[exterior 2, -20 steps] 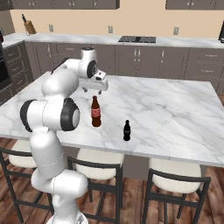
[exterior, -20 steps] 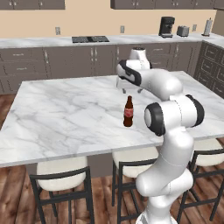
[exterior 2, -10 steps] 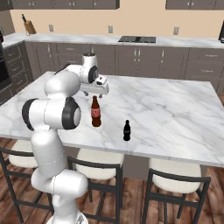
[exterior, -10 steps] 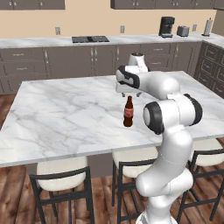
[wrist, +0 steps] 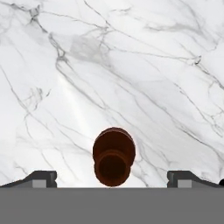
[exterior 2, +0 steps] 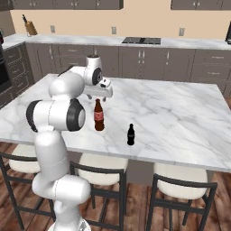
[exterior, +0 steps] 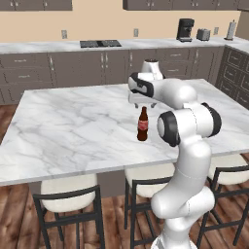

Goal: Place the large bottle from the dining counter next to the other large bottle outside the sink, and place the small bottle from the dining counter next to the other small bottle inside the sink.

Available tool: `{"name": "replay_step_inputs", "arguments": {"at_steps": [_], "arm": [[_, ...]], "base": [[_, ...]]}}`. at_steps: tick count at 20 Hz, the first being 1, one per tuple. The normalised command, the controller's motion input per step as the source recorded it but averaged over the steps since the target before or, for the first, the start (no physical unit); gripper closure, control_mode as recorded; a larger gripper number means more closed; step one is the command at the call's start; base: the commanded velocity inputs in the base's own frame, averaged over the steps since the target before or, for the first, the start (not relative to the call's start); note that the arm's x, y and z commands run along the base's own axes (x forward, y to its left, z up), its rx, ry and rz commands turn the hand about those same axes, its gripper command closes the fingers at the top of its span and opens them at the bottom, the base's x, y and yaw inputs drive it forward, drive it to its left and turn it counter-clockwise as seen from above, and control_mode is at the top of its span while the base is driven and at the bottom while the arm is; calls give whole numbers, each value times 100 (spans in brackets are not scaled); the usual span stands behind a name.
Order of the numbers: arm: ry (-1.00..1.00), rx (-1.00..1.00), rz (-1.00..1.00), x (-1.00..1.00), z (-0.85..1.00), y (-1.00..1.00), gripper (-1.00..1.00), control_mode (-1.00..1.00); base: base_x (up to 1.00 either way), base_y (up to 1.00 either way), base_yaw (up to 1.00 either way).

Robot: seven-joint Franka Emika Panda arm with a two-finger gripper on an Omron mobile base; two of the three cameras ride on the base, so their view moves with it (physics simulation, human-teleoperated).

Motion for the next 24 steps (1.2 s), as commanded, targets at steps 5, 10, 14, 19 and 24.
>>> {"name": "replay_step_inputs", "arguments": {"at_steps": [5,10,14,19,24], "arm": [[1,0,0,1,-18,0,-100,-100],[1,0,0,0,-14,0,-100,-100],[0,0,0,0,-15,0,-100,-100],[0,0,0,0,-17,0,-100,-100],[0,0,0,0,-5,0,-100,-100]], "base": [[0,0,0],[0,0,0],[0,0,0],[0,0,0],[0,0,0]]}}
